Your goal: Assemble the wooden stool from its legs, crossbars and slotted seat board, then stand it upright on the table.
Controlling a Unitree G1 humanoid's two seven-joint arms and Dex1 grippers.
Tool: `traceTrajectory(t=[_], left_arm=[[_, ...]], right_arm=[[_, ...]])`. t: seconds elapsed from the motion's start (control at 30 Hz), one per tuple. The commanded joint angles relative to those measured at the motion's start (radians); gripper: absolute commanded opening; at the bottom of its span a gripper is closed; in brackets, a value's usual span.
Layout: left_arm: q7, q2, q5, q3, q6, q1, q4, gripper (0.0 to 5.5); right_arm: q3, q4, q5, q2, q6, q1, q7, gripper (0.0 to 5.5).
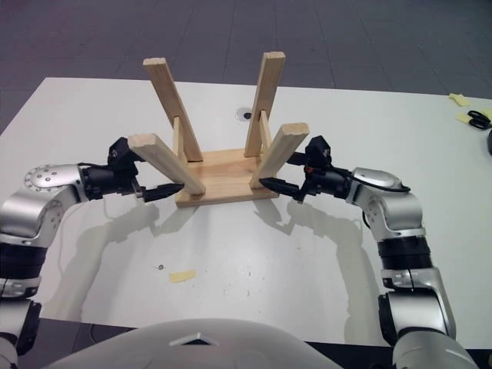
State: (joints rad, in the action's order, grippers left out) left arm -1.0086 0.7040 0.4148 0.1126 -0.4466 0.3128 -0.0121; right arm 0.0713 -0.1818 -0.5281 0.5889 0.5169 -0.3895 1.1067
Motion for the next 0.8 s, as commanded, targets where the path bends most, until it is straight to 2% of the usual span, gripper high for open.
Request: traceTrajectory(t=[0.03, 0.17, 0.3, 0.47, 0.67, 0.8], left_arm=[[-0.089, 0.016, -0.013, 0.056, -0.03, 0.009, 0.013, 4.64], [-0.103, -0.033, 0.0, 0.059, -0.055, 0.044, 0.069, 3.86], [-0.029, -0.143, 0.106, -0.034, -0.173, 0.11, 0.135, 3.04], [-0.081, -0.092, 0.137, -0.022, -0.275, 0.058, 0.034, 2.35], [-0.174, -0.001, 0.225, -0.017, -0.435, 0.033, -0.076, 1.81], [-0.088, -0.047, 0.382, -0.124, -0.644, 0.065, -0.103, 1.7]], right_arm=[[0.056, -0.089, 0.034, -0.004, 0.008, -0.061, 0.106, 4.52], [0.083, -0.144, 0.067, -0.012, -0.001, -0.082, 0.155, 3.78], [0.088, -0.15, 0.072, -0.032, 0.023, -0.087, 0.17, 3.02], [0.074, -0.117, 0.063, -0.037, 0.06, -0.076, 0.161, 2.27], [0.042, 0.032, 0.001, -0.006, 0.188, -0.006, 0.144, 1.87], [-0.091, 0.258, -0.213, 0.015, 0.468, 0.085, 0.062, 1.82]])
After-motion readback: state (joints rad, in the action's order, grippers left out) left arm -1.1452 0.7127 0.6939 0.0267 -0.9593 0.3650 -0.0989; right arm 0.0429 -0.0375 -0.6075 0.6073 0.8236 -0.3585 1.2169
